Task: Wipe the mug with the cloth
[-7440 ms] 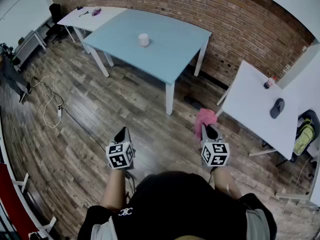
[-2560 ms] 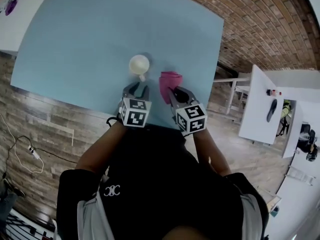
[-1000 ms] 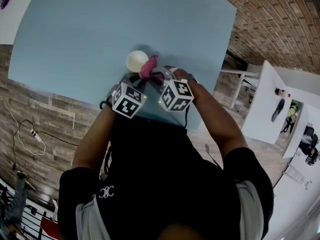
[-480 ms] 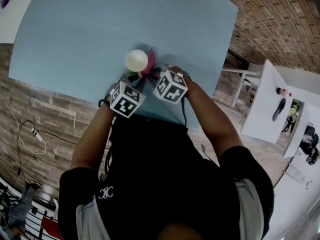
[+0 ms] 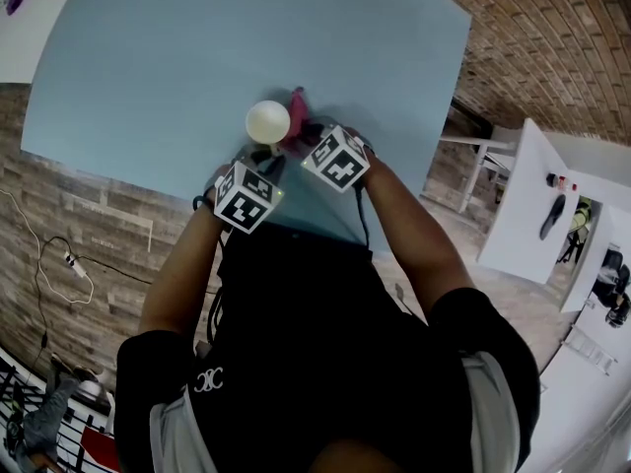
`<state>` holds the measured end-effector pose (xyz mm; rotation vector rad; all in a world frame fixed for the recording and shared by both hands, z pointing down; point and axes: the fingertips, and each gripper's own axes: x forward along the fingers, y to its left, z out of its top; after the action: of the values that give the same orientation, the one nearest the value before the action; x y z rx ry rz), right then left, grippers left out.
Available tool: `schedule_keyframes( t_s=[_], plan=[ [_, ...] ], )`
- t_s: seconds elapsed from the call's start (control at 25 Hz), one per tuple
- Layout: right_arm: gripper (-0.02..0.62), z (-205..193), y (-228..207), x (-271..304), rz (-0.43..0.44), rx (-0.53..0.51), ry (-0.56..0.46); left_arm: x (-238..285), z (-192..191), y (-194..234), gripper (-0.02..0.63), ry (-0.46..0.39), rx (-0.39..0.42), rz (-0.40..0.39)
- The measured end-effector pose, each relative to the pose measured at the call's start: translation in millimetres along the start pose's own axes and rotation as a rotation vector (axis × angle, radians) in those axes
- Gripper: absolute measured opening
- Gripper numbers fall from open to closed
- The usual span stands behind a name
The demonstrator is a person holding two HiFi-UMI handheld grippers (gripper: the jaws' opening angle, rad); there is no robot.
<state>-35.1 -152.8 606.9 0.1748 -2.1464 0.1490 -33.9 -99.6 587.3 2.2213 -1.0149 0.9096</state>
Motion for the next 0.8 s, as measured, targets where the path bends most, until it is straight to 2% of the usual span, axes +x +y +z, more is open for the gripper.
schedule_keyframes(
  t_s=[0.12, 0.2, 0.36, 0.6, 0.68, 0.8],
  plan=[
    [0.037, 4, -17, -3, -0.083, 0.007, -0.005, -1, -5, -5, 0.046, 0.013, 0.025, -0.023],
    [0.037, 4, -22, -6, -0.106, 0.013, -0.007, -2, -9, -10, 0.046, 0.022, 0.048, -0.045],
    [0.037, 6, 3, -14, -0.035, -0.038, -0.019, -5, -16, -12, 0.048, 0.019, 0.070, -0.081],
    [0.037, 3, 67, -26, 0.080, -0.220, -0.026, -11, -27, -15, 0.048, 0.034, 0.147, -0.155],
    [0.037, 1, 79, -29, 0.104, -0.224, -0.033, -13, -31, -20, 0.048, 0.044, 0.182, -0.183],
    [0.037, -7, 80, -29, 0.096, -0.192, -0.031, -16, -37, -28, 0.049, 0.051, 0.219, -0.208]
  ],
)
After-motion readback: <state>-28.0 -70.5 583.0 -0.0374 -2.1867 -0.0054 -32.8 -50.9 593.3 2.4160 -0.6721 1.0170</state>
